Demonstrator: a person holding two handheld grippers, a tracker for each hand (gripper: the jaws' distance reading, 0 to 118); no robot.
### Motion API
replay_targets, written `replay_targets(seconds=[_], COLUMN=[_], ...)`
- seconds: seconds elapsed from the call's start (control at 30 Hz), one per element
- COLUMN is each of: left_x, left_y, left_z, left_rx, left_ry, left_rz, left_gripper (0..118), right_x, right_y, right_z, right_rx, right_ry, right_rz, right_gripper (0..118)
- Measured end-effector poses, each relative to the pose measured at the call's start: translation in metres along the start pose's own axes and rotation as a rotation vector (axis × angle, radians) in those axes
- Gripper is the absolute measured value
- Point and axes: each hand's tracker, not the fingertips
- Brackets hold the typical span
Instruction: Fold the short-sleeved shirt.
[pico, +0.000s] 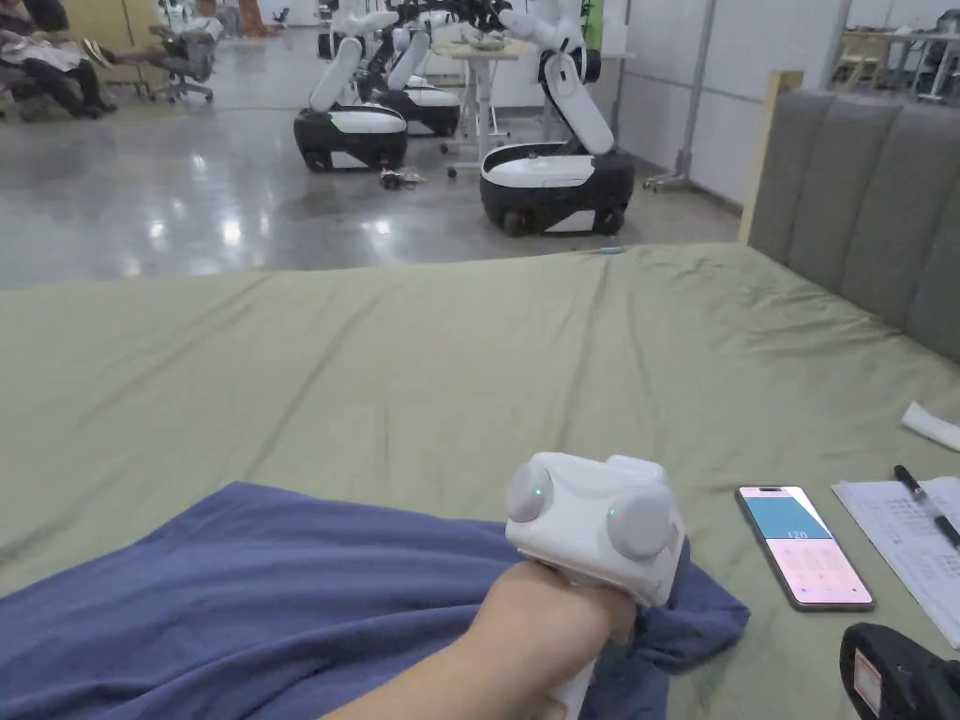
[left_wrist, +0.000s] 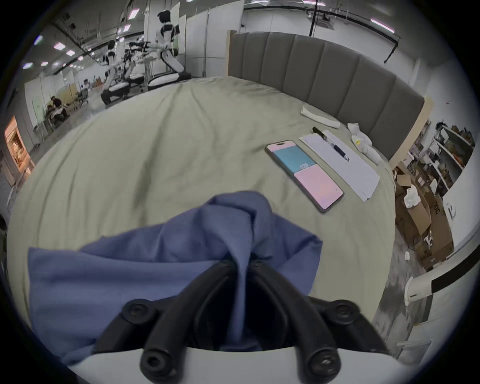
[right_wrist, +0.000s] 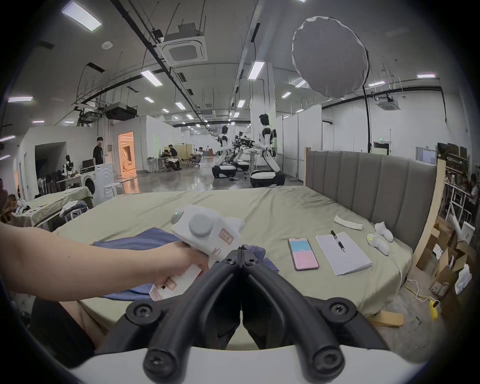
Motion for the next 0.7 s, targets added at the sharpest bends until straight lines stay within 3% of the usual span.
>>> replay_targets(seconds=[0.03, 0.13, 0.17, 0.23, 0.37, 0.43, 0.47, 0.53, 0.57, 0.6, 0.7], left_x=[-0.007, -0.037, -0.049, -0.076, -0.116, -0.125, -0.131, -0.139, -0.143, -0.148, -0.164], left_y=[-0.006, -0.021, -0.028, -0.051, -0.127, -0.176, -0.204, -0.257, -0.287, -0.313, -0.368], left_z=[0.003, 0.043, 0.069, 0.122, 0.259, 0.325, 0.356, 0.402, 0.414, 0.427, 0.450], left_rx=[0.029, 0.166, 0.285, 0.371, 0.562, 0.623, 0.656, 0.701, 0.702, 0.679, 0.634], left_ry=[-0.008, -0.005, -0.025, 0.012, 0.223, 0.345, 0.428, 0.607, 0.710, 0.770, 0.762], left_rz=[0.020, 0.100, 0.129, 0.132, 0.167, 0.185, 0.201, 0.235, 0.260, 0.291, 0.380], left_gripper=[79, 112, 116, 110, 110, 94, 75, 22, 3, 0, 0], right_x=[-0.001, -0.007, -0.010, -0.016, -0.036, -0.049, -0.058, -0.074, -0.085, -0.093, -0.118], right_y=[-0.001, -0.001, 0.000, 0.002, 0.006, 0.008, 0.008, 0.009, 0.009, 0.009, 0.009], right_z=[-0.002, -0.008, -0.010, -0.013, -0.022, -0.026, -0.029, -0.031, -0.032, -0.033, -0.036], right_rx=[-0.007, -0.015, -0.012, -0.005, 0.023, 0.030, 0.033, 0.039, 0.043, 0.043, 0.043], right_ry=[0.004, 0.030, 0.039, 0.065, 0.090, 0.110, 0.128, 0.164, 0.187, 0.201, 0.220], right_rz=[0.004, 0.026, 0.032, 0.052, 0.073, 0.065, 0.062, 0.069, 0.082, 0.092, 0.114], right_gripper=[1, 1, 1, 1, 1, 1, 1, 1, 1, 1, 1])
